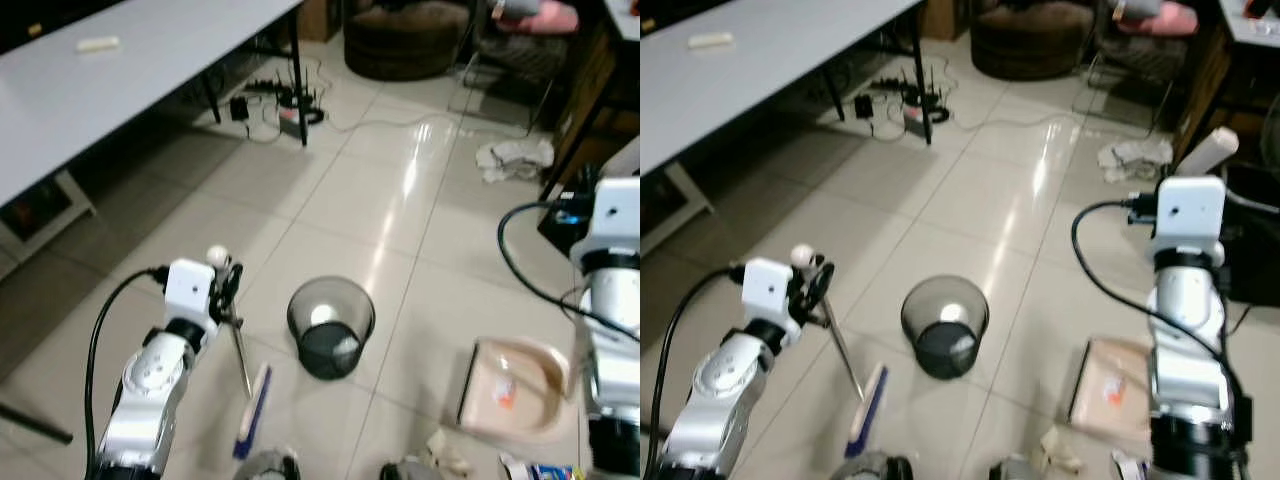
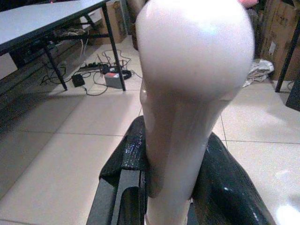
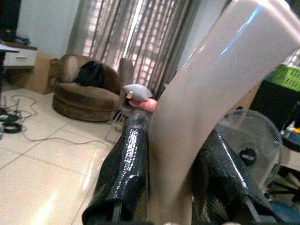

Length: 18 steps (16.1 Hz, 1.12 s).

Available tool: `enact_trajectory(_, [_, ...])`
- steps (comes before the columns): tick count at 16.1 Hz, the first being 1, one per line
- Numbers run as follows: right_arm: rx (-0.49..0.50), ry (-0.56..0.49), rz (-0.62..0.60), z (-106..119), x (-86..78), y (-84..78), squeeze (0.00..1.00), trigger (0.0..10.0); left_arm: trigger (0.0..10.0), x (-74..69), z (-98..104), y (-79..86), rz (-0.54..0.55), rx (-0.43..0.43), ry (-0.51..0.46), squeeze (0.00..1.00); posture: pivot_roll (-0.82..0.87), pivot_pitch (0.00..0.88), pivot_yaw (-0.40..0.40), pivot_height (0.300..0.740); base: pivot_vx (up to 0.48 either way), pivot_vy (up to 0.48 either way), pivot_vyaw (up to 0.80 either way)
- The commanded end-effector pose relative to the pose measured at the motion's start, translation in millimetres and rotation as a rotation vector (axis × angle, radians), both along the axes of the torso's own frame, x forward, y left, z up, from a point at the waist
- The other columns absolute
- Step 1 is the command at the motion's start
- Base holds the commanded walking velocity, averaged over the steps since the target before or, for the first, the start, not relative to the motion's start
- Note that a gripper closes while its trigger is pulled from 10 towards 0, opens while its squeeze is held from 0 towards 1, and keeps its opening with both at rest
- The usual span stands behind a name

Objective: Sweep floor

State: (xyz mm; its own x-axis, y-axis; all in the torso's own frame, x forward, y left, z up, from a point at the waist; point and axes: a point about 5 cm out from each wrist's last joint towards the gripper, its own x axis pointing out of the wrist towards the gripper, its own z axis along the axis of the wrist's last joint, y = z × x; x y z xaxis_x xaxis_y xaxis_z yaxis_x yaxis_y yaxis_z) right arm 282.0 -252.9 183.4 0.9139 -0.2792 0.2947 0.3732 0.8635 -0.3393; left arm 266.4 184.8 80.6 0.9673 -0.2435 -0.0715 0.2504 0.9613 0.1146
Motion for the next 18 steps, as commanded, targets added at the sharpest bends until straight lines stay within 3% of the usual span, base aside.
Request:
enact_trajectory(1, [0.014,-0.016,0.027,1.1,-2.3,8.0,0.00,10.0,10.0,0.9,6.9,2.6,0.007,0.011,-0.028,0.00,-0.01,0.034,0.071,0.740,-0.289,0.000,0.00])
enact_trajectory(2, [0.083,0.010,0.046,-9.0,-4.0,16.0,0.00,10.0,10.0,0.9,6.6,0.5,-0.002,0.012,-0.026,0.00,-0.01,0.029,0.069,0.740,-0.292,0.000,0.00])
enact_trajectory(6, [0.107,0.075,0.060,-23.4,-2.4,25.7,0.00,10.0,10.0,6.3,10.5,1.5,0.010,0.013,-0.038,0.00,-0.01,0.041,0.064,0.740,-0.295,0.000,0.00])
enact_trajectory(10, [0.183,0.076,0.036,-28.2,-6.6,24.4,0.00,10.0,10.0,9.6,12.5,-0.6,-0.007,0.011,-0.041,0.00,0.00,0.041,0.074,0.740,-0.297,0.000,0.00])
enact_trajectory(18, [0.234,0.089,0.082,-34.2,-6.7,33.0,0.00,10.0,10.0,7.2,10.5,0.0,0.010,-0.022,-0.036,0.00,0.00,0.032,0.061,0.740,-0.289,0.000,-0.74])
